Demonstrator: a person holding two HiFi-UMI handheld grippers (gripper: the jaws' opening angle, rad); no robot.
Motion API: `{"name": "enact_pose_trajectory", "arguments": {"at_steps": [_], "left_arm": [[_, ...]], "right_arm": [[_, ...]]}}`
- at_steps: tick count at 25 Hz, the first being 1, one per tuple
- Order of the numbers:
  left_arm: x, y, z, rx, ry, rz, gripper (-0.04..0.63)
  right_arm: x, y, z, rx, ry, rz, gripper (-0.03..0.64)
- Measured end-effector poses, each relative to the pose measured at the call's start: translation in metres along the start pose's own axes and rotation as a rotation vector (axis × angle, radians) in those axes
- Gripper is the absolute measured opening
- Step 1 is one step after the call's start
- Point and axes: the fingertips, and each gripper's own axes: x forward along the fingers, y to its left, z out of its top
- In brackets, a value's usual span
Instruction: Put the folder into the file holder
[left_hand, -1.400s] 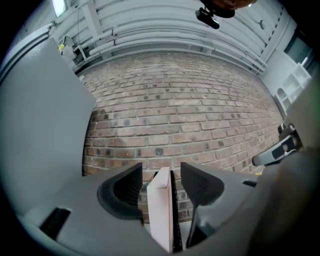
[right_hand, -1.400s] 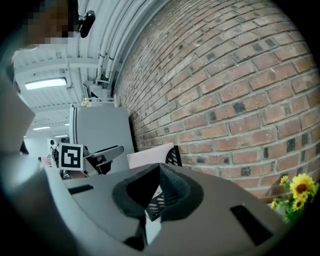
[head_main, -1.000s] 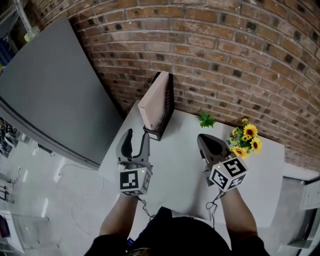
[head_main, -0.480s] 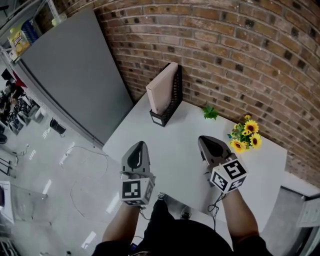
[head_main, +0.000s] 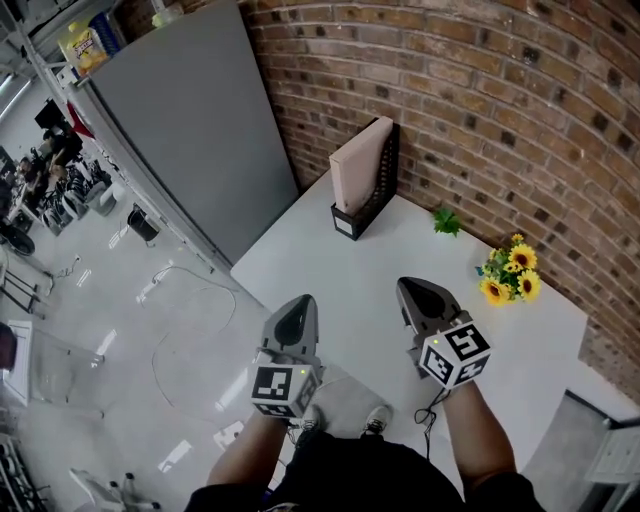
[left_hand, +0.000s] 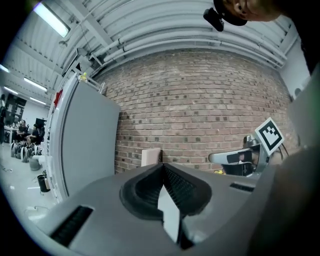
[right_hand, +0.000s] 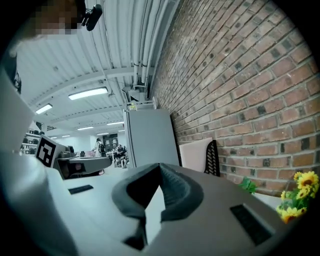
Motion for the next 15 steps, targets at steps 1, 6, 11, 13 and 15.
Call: {"name": "enact_pose_trajectory", "arguments": {"at_steps": [1,6,11,13,15], "left_arm": [[-0.002,0.001,-0.001,-0.018,0.0,-0.008,0.006],[-0.012,0.01,-0.005,-0.056,0.009,-0.064,0.006],[-0.022,0.024,-0.006,-0.066,0.019,-0.124,0.006],[-0.025,0.028,-0.006,-0.063,0.015,-0.156,0.006],[-0.031,0.032,-0.005,-0.061,0.014,-0.188,0.006]], "right_arm": [[0.002,0.004,-0.001,0.0,0.001,0.005,0.003],[0.013,0.028,-0.004,-0.002,0.002,-0.001,0.003],[0.018,0.049,-0.006,-0.002,0.008,-0.055,0.003],[0.017,0.057,-0.007,-0.003,0.008,-0.084,0.003],[0.016,0.066,-0.007,-0.004,0.006,-0.114,0.003]]}}
